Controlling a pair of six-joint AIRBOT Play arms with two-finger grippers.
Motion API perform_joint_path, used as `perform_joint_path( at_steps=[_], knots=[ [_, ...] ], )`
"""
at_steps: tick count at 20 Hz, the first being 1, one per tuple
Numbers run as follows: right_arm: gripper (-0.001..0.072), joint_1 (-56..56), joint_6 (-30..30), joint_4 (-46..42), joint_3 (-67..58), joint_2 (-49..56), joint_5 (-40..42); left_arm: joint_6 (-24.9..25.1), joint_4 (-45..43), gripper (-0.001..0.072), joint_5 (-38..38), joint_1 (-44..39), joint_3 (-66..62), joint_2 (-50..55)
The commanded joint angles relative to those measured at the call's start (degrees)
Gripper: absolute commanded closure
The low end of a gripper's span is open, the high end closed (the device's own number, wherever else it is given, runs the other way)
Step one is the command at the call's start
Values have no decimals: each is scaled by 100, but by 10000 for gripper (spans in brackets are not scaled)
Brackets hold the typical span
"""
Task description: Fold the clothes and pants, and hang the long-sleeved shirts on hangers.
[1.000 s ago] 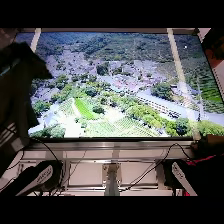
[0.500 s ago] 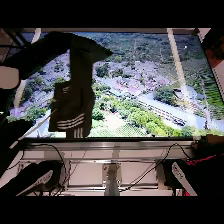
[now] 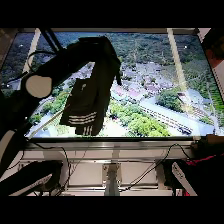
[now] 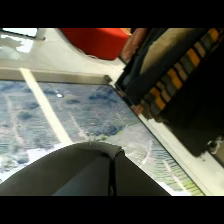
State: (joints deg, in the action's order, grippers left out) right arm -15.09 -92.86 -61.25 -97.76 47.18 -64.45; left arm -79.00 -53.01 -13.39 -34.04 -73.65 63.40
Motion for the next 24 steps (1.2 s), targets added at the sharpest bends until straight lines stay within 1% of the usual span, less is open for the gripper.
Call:
perform_joint_path(
  at_steps=[1, 7, 8, 11, 13, 15, 16, 18, 19, 20, 21, 24],
  knots=[
    [702, -4, -2, -105, -2, 17, -203, 107, 232, 702, 459, -393, -249, 476],
    [703, -4, -9, -146, 4, 219, -378, 103, 302, 703, 439, -800, -1504, 1711],
    [703, -4, -48, -142, 4, 262, -396, 105, 295, 703, 299, -839, -1803, 1950],
    [702, -4, -72, -144, 4, 358, -407, 83, 297, 702, -579, -841, -2702, 2638],
    [702, -4, -76, -131, 4, 409, -415, -46, 293, 702, -1255, -763, -3161, 3034],
    [703, -4, -79, -131, 2, 450, -439, -72, 291, 702, -1788, -658, -3298, 3331],
    [703, -4, -76, -131, 4, 468, -481, -186, 223, 701, -2068, -592, -3298, 3451],
    [702, -4, -76, -146, 4, 507, -533, -195, 208, 692, -2651, -472, -3296, 3646],
    [702, -4, -74, -160, 4, 516, -496, -195, 205, 623, -2914, -420, -3294, 3687],
    [702, -4, -74, -166, 2, 527, -446, -192, 142, 461, -3180, -361, -3294, 3689],
    [702, -4, -72, -164, 2, 540, -437, -195, -7, 372, -3403, -302, -3296, 3674],
    [702, -4, -70, -181, 2, 590, -431, -195, -909, 363, -4308, -98, -3296, 3620]
  ],
)
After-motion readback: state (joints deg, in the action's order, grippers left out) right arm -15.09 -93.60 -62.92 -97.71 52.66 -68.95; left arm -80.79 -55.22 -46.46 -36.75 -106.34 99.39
